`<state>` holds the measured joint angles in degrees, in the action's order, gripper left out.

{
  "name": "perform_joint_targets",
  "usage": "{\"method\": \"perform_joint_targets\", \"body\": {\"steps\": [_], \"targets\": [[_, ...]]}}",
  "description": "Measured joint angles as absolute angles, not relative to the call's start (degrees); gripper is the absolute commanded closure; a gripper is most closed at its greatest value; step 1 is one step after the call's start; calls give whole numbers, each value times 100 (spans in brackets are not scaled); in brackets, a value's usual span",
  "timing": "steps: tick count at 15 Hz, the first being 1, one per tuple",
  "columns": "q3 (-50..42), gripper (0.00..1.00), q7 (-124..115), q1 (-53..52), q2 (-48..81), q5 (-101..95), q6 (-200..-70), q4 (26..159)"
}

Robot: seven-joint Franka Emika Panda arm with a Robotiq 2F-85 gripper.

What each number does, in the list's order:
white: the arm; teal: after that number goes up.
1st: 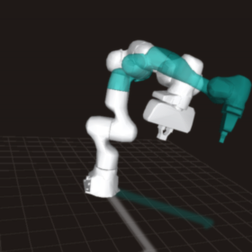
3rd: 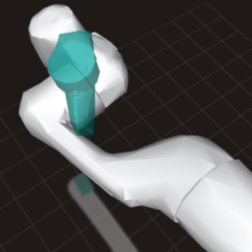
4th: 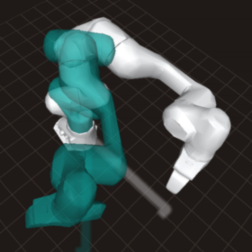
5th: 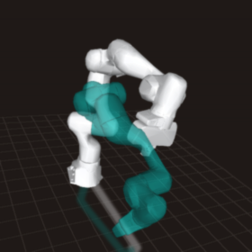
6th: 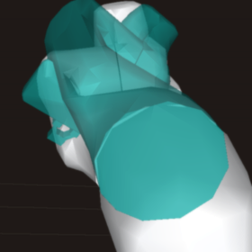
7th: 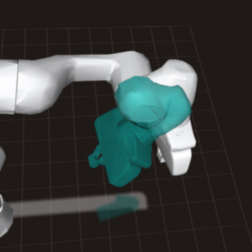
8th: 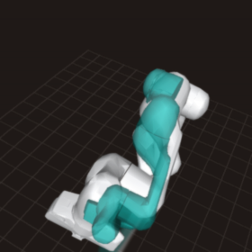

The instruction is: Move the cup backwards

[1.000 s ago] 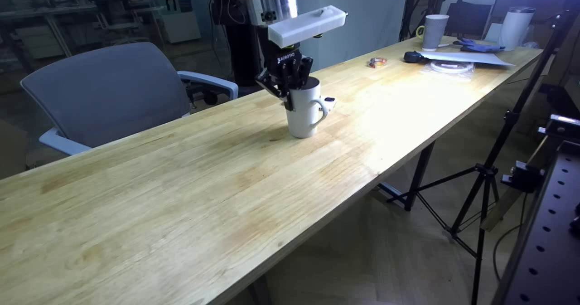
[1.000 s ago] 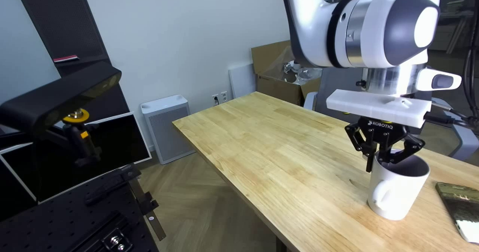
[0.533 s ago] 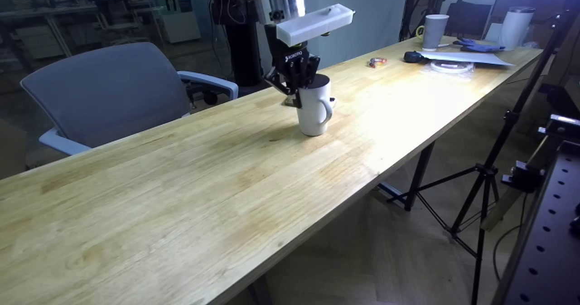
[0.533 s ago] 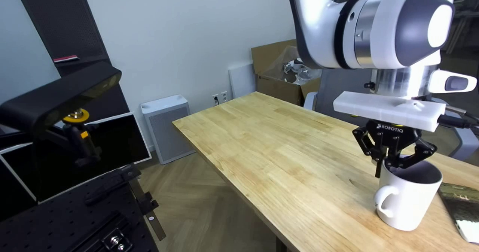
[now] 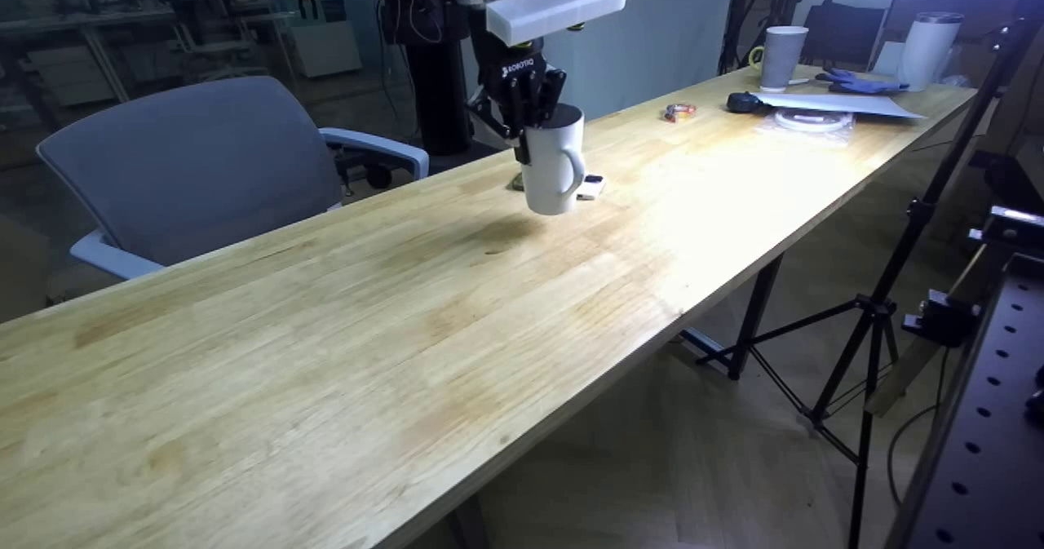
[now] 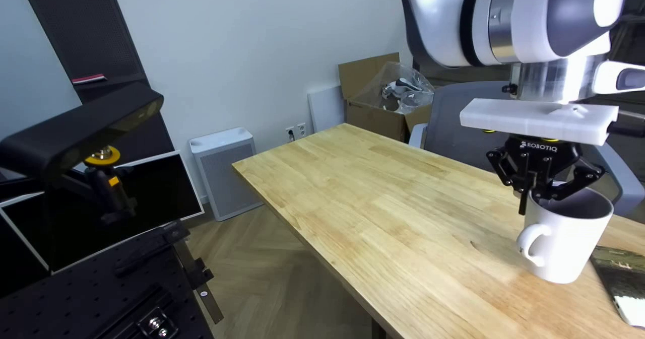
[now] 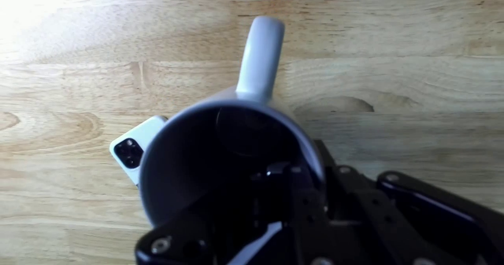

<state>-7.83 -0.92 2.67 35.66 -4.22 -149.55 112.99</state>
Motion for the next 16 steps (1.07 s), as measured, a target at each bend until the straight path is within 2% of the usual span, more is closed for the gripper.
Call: {"method": "perform_joint_targets", "body": {"steps": [6,16], "targets": [[-521,98,-36,361,3706,-209,-14451,10758],[-414,98,-36,353,4639,-208,-14187,9527]]}}
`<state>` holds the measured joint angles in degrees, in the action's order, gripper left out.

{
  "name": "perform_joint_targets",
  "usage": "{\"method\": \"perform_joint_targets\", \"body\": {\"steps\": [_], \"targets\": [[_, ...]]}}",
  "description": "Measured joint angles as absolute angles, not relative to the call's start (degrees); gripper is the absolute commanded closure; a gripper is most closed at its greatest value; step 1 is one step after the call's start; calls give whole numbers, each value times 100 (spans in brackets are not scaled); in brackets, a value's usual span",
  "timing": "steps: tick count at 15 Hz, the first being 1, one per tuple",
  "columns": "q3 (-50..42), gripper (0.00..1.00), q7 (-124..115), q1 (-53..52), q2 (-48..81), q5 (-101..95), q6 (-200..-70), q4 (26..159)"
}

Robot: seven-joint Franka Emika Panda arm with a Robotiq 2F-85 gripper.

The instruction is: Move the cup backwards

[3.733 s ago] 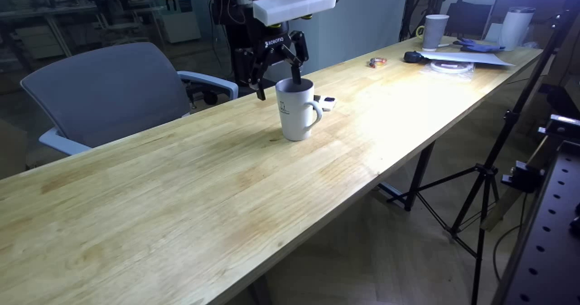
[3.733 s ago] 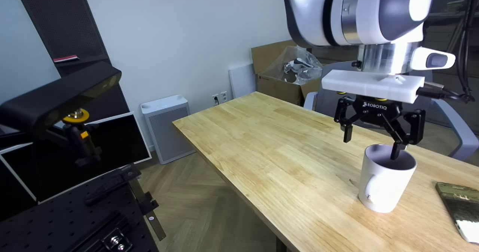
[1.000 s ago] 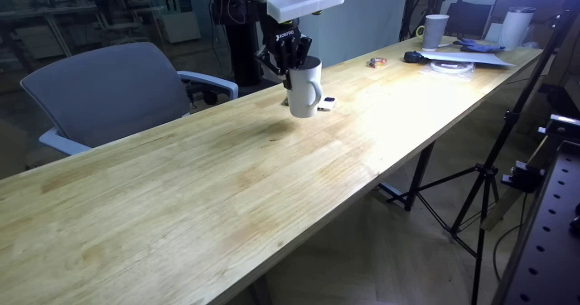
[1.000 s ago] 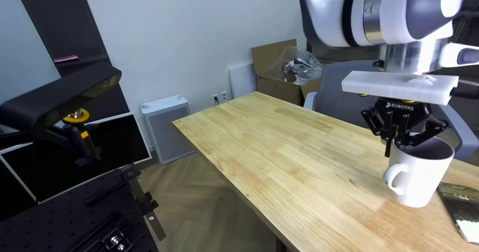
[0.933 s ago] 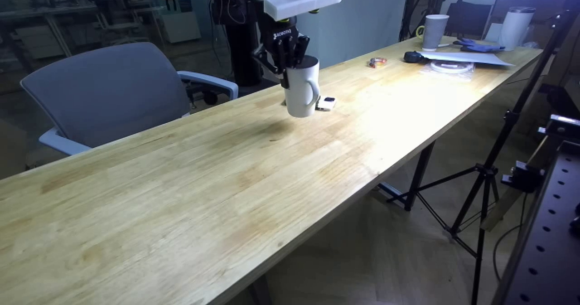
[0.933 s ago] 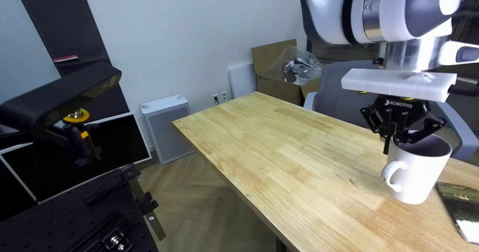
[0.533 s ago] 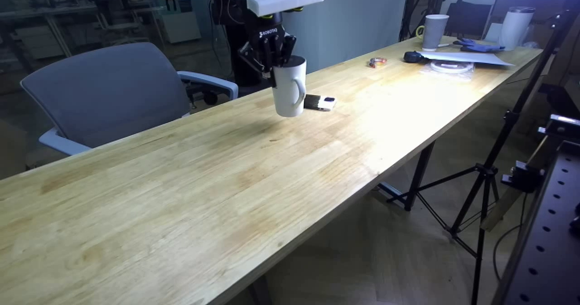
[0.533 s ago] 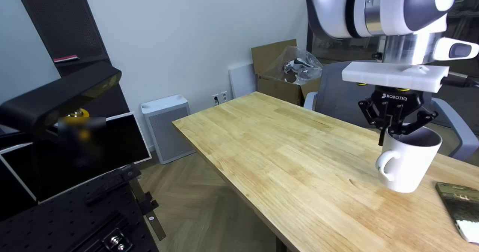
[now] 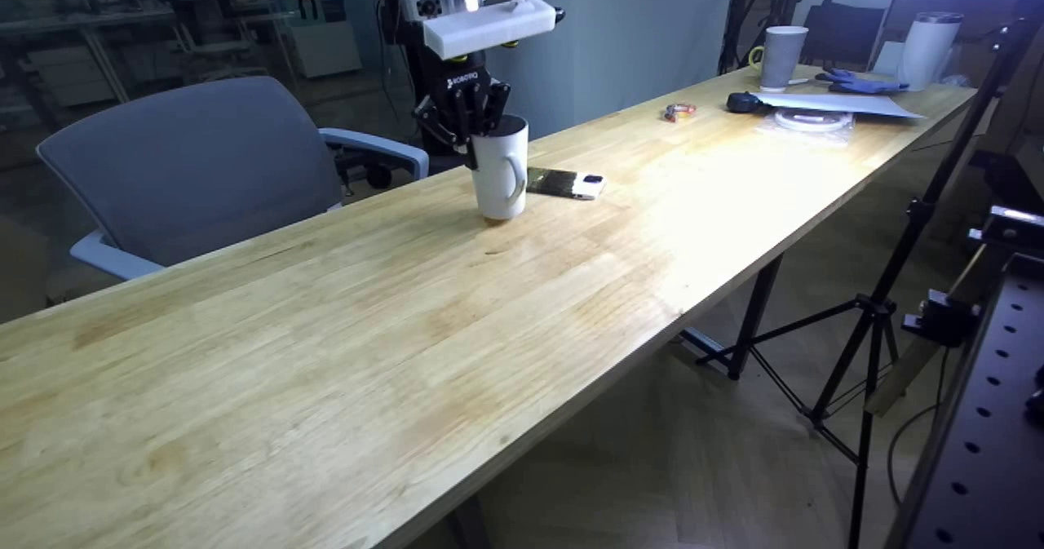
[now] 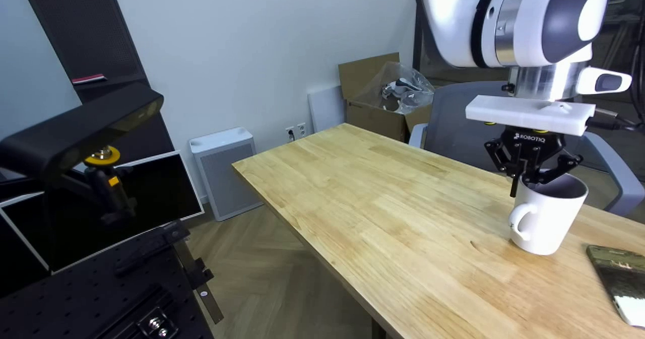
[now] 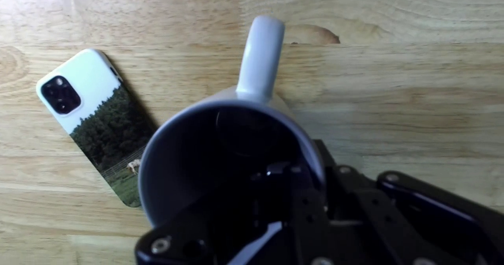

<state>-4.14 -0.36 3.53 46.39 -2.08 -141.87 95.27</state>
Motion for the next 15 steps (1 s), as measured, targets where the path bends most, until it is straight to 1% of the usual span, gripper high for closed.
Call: {"method": "perform_joint_targets", "body": {"steps": [15], "targets": [[-295,98,-37,-44,5234,-221,-13941,8569]]}}
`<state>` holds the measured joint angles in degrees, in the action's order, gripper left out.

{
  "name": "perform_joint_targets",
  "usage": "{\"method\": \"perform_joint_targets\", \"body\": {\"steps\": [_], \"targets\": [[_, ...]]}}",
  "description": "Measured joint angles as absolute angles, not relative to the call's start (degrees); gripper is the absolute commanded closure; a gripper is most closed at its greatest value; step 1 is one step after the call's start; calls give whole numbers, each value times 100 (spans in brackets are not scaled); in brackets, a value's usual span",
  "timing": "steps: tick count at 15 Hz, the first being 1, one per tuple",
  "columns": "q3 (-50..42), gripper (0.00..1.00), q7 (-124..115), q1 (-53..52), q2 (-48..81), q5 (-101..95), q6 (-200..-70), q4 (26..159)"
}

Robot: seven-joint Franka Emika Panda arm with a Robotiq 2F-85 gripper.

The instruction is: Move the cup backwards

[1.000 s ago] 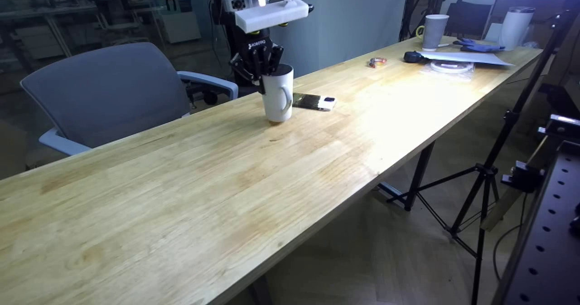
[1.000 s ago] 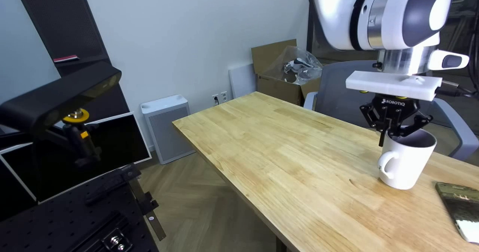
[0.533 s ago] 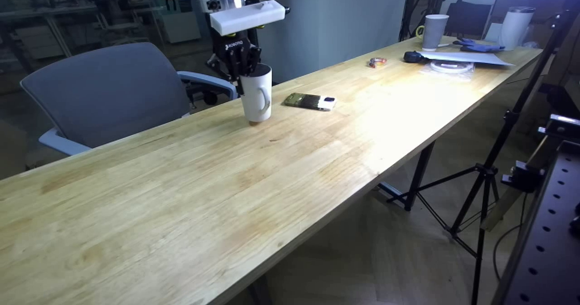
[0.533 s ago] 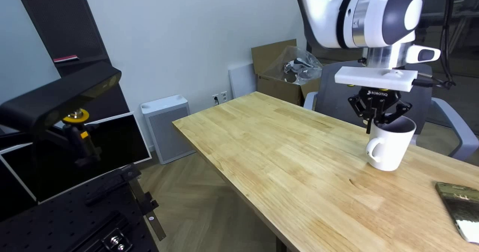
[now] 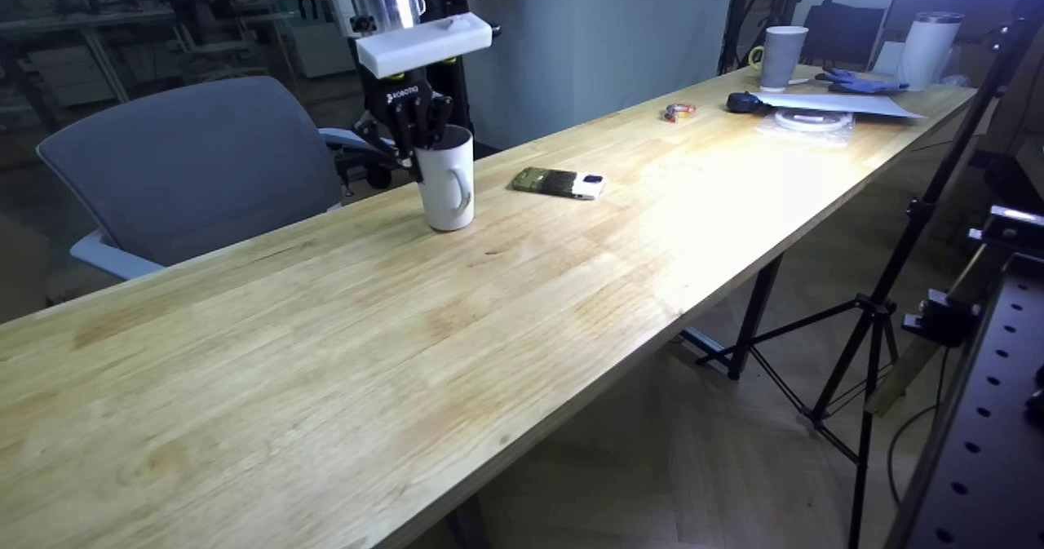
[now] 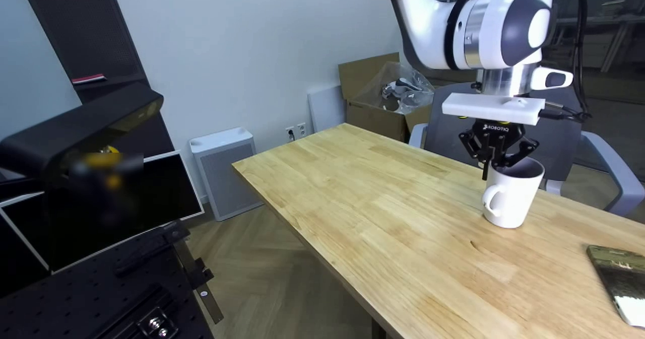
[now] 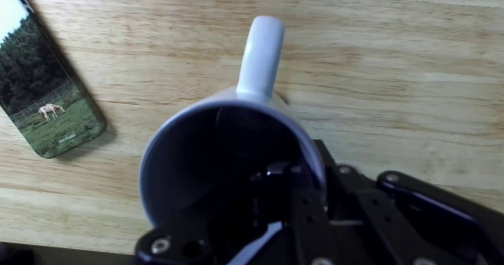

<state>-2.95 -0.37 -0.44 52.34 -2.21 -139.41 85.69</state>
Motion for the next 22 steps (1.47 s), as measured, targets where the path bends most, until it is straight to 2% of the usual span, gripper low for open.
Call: {"method": "perform_joint_targets", "body": {"steps": [19,21,22], "targets": [[-248,98,-37,-86,5748,-231,-13128,7565],[-248,65,-37,-86,5793,-231,-13044,7471],[-248,60,-37,-86,5816,-231,-12996,7426]]}}
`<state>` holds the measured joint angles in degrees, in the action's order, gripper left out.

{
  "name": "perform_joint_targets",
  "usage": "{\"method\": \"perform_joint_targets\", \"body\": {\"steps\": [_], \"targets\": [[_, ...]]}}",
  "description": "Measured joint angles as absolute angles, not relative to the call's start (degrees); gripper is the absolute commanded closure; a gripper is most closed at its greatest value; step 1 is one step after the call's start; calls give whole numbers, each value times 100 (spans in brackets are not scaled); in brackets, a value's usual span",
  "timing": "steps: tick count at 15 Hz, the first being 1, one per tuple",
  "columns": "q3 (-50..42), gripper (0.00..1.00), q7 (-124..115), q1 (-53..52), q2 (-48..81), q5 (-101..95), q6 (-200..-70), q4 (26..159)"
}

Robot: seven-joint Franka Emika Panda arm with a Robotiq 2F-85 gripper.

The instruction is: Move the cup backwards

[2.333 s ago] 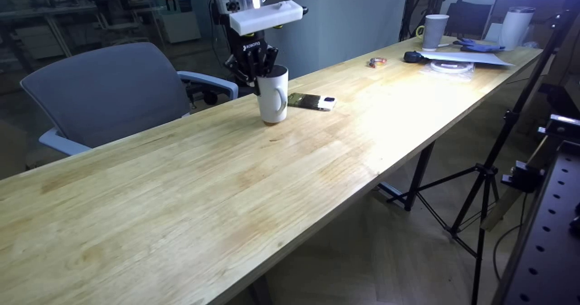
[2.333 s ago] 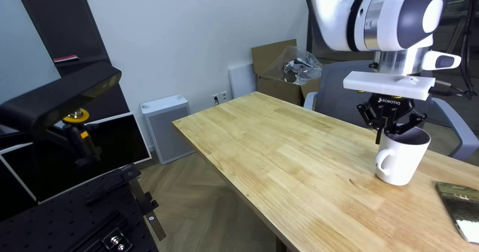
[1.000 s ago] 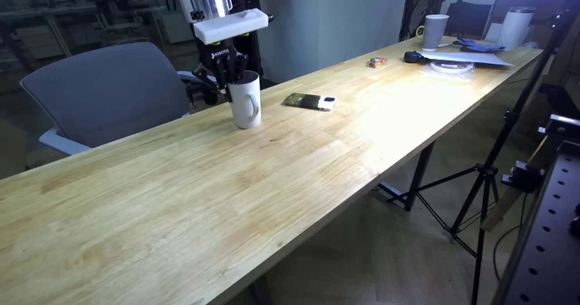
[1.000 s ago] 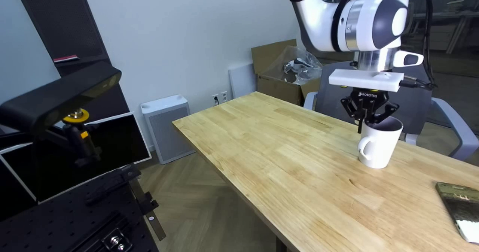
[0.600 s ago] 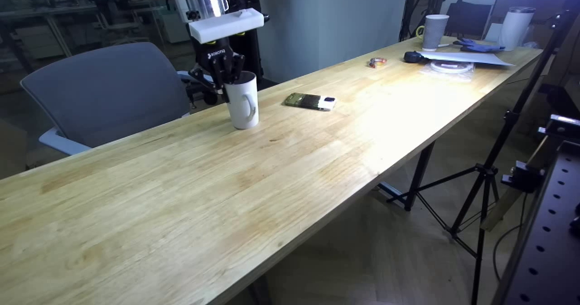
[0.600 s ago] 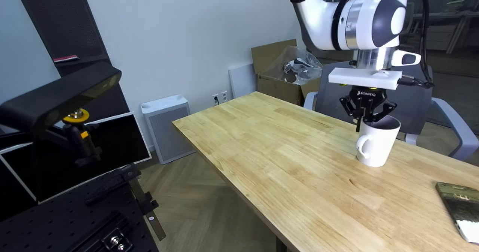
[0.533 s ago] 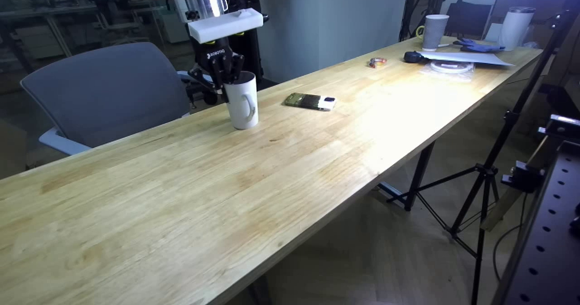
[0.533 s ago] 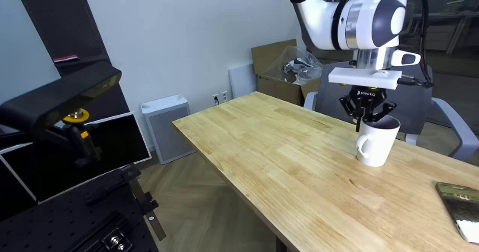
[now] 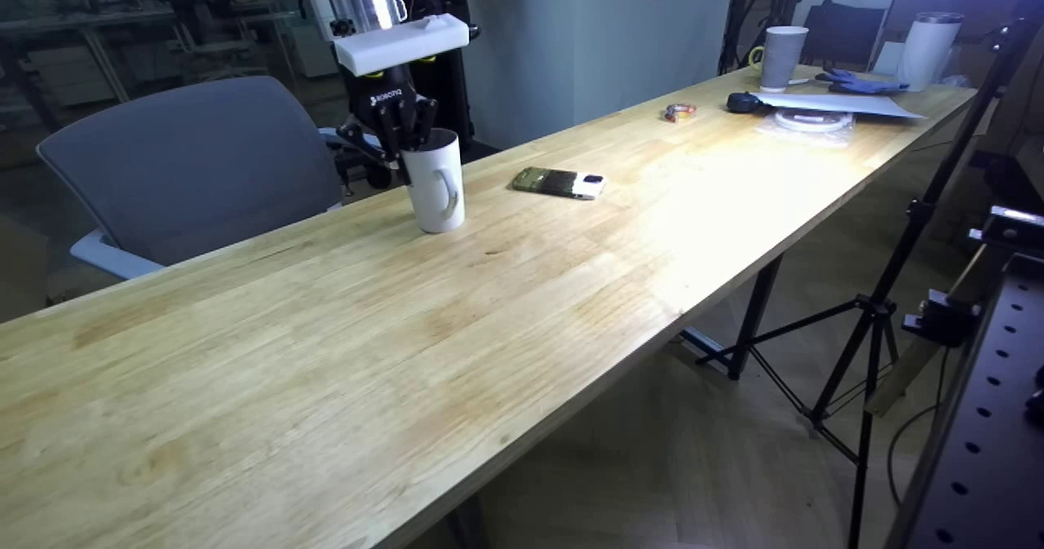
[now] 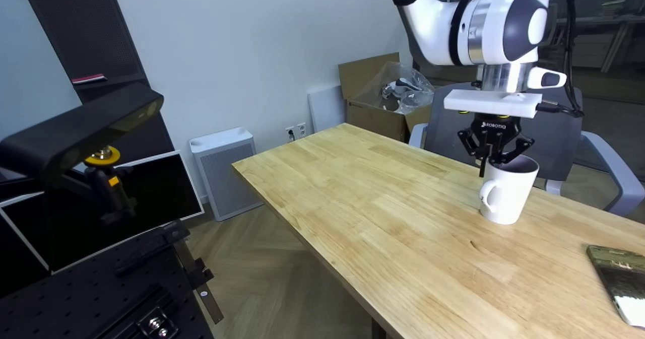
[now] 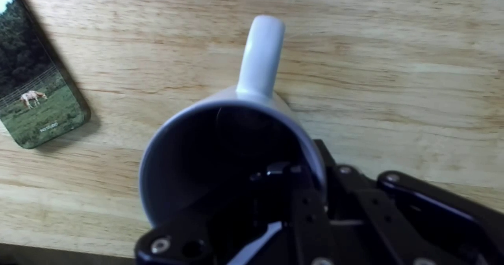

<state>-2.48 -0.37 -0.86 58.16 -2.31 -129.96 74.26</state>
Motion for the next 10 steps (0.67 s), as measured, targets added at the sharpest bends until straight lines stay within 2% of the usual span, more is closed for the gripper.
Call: {"method": "perform_joint_targets", "body": {"steps": [8,9,10], "targets": [[-273,6,-40,-99,6008,-341,-12774,7205],[-283,0,-41,-108,6018,-364,-12762,7184],[-294,0,-46,-120,6022,-394,-12750,7162]]}}
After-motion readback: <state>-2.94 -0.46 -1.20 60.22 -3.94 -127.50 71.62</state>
